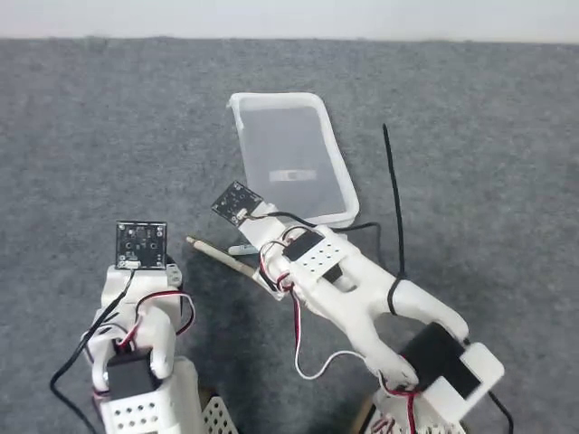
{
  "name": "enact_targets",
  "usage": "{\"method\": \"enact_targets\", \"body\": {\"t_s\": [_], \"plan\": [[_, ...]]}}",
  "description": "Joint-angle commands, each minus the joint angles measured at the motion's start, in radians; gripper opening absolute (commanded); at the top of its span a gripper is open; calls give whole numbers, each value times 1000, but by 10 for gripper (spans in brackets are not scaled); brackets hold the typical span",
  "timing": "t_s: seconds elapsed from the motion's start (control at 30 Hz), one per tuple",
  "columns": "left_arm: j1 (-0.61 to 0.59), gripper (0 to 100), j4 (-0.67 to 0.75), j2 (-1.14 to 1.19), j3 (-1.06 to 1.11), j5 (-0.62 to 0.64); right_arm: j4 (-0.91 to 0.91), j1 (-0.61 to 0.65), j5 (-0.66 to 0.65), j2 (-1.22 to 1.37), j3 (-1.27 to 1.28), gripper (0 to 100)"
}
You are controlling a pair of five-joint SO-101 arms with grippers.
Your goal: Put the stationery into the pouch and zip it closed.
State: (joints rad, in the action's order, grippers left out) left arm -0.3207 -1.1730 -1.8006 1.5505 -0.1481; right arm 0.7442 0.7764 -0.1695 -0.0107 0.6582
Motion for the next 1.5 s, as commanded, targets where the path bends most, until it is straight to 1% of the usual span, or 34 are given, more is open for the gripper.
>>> {"method": "enact_targets", "body": {"t_s": [0.0,0.4,0.57,0.63,0.8,0.97,1.17,1.33,1.47], "plan": [[-8,13,26,-11,-22,-9,-7,10,0,-33,-58,2],[-9,13,28,-11,-21,-9,130,7,-2,-166,-51,6],[-9,18,25,-11,-22,-9,133,-16,-2,-248,-5,6],[-9,51,25,-11,-22,-9,137,-24,-3,-300,17,6],[-9,193,21,-9,-18,0,130,-24,-18,-440,101,6],[-8,280,28,-9,-2,69,128,-25,-29,-572,167,6],[-2,312,29,-9,-10,75,70,-25,-26,-722,269,6],[5,358,25,-9,-70,87,65,-25,-21,-874,328,6],[89,359,-15,-9,-128,143,65,-42,-21,-984,374,6]]}}
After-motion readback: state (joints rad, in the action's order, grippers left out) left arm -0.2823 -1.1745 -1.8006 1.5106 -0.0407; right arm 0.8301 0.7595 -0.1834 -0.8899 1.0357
